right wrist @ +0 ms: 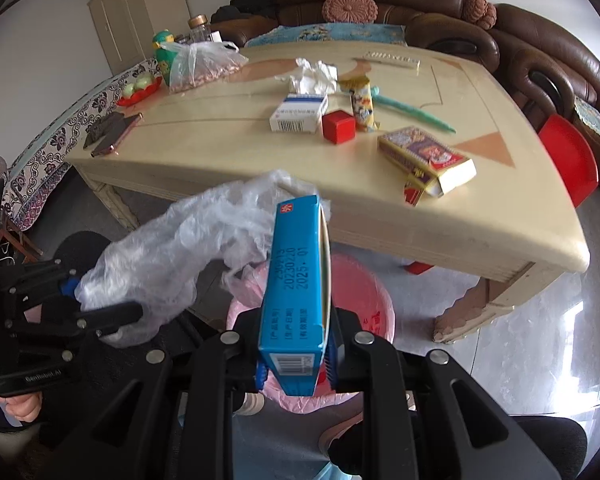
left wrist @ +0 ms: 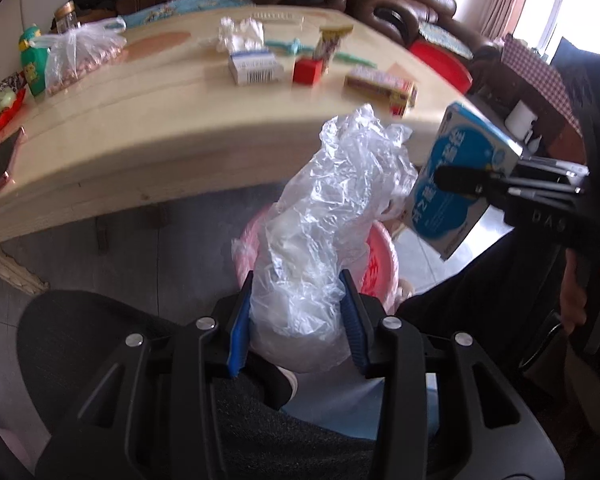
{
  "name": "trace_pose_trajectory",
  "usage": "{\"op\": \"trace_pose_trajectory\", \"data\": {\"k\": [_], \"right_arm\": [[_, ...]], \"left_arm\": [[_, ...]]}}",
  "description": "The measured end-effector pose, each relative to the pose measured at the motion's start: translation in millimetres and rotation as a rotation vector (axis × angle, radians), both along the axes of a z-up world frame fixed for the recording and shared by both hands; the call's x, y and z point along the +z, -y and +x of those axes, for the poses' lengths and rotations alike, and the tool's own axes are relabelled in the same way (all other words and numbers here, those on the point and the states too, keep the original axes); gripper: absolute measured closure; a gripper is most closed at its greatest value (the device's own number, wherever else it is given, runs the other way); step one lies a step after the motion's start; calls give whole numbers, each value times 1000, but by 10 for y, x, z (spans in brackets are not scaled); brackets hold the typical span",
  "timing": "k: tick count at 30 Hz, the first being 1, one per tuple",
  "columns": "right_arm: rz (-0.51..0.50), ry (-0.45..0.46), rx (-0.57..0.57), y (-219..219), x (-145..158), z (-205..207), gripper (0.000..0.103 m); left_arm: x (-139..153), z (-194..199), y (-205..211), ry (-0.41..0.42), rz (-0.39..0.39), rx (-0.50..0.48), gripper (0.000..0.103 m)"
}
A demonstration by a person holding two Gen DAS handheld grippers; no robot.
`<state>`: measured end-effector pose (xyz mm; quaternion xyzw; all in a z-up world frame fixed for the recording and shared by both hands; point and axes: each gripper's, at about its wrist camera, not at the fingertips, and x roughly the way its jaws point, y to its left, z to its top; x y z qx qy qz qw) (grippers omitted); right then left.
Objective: Collect trash
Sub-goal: 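Carry the bag and blue box with both tools over the pink bin, then open both tools to drop the bag and blue box into the bin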
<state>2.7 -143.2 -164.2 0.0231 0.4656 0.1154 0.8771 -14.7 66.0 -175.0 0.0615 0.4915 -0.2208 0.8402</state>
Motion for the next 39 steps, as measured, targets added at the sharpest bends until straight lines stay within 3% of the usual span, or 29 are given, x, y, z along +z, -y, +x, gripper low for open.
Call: {"op": "trace_pose_trajectory", "data": {"k": [11, 27, 39], "right_arm": [[1, -143, -12, 77, -680, 275, 82], [-16, -384, 12, 4, -1797, 715, 82], [-32, -475, 22, -62, -2272, 910, 82]], "left_arm": [[-663, 315, 271, -174, 76, -19, 63], [-1523, 919, 501, -449, 155, 123, 63], [-1823, 1080, 595, -510, 199, 137, 63]]}}
